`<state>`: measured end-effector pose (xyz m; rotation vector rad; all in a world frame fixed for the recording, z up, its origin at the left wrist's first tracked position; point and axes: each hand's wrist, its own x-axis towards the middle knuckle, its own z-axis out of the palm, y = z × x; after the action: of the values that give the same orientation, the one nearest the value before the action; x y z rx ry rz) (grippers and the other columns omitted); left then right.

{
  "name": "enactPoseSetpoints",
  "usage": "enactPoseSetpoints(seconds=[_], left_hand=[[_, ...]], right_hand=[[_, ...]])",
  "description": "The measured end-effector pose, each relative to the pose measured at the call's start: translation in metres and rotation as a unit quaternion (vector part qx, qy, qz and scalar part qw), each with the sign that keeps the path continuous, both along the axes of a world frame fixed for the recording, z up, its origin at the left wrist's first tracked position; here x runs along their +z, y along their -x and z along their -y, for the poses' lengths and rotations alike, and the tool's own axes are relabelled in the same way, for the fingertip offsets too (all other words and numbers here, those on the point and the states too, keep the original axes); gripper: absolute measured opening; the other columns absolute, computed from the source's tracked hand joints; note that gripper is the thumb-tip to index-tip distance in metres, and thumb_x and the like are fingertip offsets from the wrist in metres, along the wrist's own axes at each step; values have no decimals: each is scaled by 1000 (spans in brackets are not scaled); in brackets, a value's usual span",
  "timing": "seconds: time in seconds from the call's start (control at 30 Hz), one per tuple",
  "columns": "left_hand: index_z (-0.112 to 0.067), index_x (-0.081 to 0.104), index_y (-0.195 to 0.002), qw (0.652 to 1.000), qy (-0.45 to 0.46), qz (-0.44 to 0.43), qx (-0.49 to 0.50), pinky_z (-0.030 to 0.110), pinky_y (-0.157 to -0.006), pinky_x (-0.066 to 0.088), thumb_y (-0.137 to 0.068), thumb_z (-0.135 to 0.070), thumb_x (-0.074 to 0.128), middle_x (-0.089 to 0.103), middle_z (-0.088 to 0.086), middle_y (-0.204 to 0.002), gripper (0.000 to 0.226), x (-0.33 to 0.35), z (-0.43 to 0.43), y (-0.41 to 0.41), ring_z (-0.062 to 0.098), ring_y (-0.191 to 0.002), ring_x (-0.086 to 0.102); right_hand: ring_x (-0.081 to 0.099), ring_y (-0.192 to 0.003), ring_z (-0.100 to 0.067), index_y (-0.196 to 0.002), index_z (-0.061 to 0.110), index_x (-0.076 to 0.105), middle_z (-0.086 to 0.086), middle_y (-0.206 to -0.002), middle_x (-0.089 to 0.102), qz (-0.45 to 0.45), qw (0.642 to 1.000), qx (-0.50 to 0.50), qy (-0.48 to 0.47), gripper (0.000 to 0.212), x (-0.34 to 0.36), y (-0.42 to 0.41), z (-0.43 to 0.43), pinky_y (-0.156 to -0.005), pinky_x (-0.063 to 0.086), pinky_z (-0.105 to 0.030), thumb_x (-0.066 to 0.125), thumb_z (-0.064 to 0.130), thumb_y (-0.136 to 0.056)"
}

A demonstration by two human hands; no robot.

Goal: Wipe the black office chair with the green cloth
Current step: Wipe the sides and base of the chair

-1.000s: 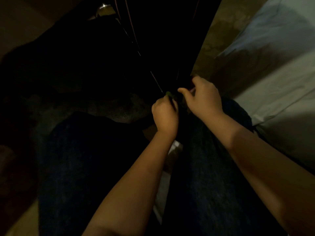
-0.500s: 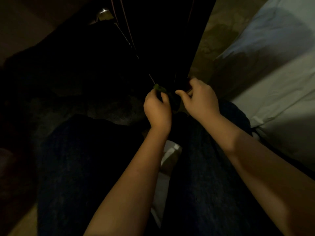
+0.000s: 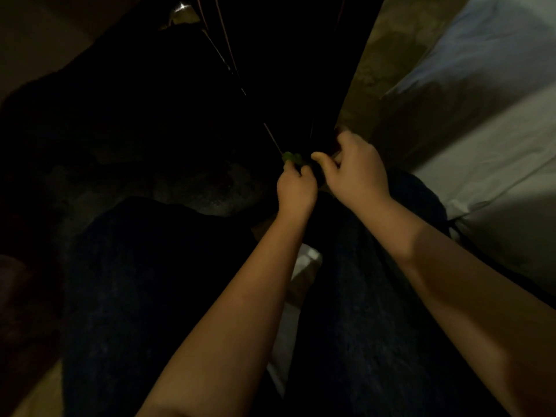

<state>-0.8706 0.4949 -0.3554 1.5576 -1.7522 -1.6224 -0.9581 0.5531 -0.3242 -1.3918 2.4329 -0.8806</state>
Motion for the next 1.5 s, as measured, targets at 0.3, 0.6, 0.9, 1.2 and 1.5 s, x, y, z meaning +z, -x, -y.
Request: enactPoseSetpoints(seconds=[0.3, 0.6, 0.9, 1.2, 1.5], left_hand=[[-4, 42, -137, 1000, 21, 18, -11, 36, -85, 49, -102, -19, 44, 61, 19, -120, 38, -32, -10, 9, 30, -105, 61], [-3, 17, -151, 961, 137, 209, -117, 33, -93, 50, -107, -15, 32, 55, 15, -130, 48, -47, -12, 13, 25, -108, 62], [-4, 29, -143, 982, 58, 160, -82, 35, -80, 49, -104, -13, 39, 59, 15, -122, 41, -45, 3, 24, 29, -105, 62], [-3, 28, -144, 979, 51, 179, -87, 34, -77, 48, -102, -10, 44, 61, 17, -119, 45, -49, -2, 23, 29, -102, 63], [0, 35, -141, 965, 118, 199, -122, 34, -76, 51, -103, -13, 43, 65, 16, -113, 40, -54, -5, 14, 28, -98, 65]], right_hand=[[48, -83, -13, -111, 3, 56, -3, -94, 51, 32, 999, -4, 7, 32, 4, -1, -1, -63, 30, -20, 62, 30, -93], [50, -81, -11, -106, 7, 57, 1, -91, 49, 58, 998, -3, 5, 27, 2, 1, -2, -66, 36, -24, 63, 30, -93], [48, -82, -8, -105, 7, 56, 4, -90, 48, 58, 998, -20, 23, 26, -1, 1, 1, -57, 30, -13, 63, 29, -93], [51, -83, -8, -109, 8, 57, 4, -94, 51, 57, 998, -9, 23, 27, -6, 5, 1, -65, 35, -18, 62, 29, -93], [49, -77, -10, -105, 9, 56, 4, -89, 48, 31, 999, 12, 14, 29, -6, 7, -2, -64, 39, -28, 61, 34, -93]])
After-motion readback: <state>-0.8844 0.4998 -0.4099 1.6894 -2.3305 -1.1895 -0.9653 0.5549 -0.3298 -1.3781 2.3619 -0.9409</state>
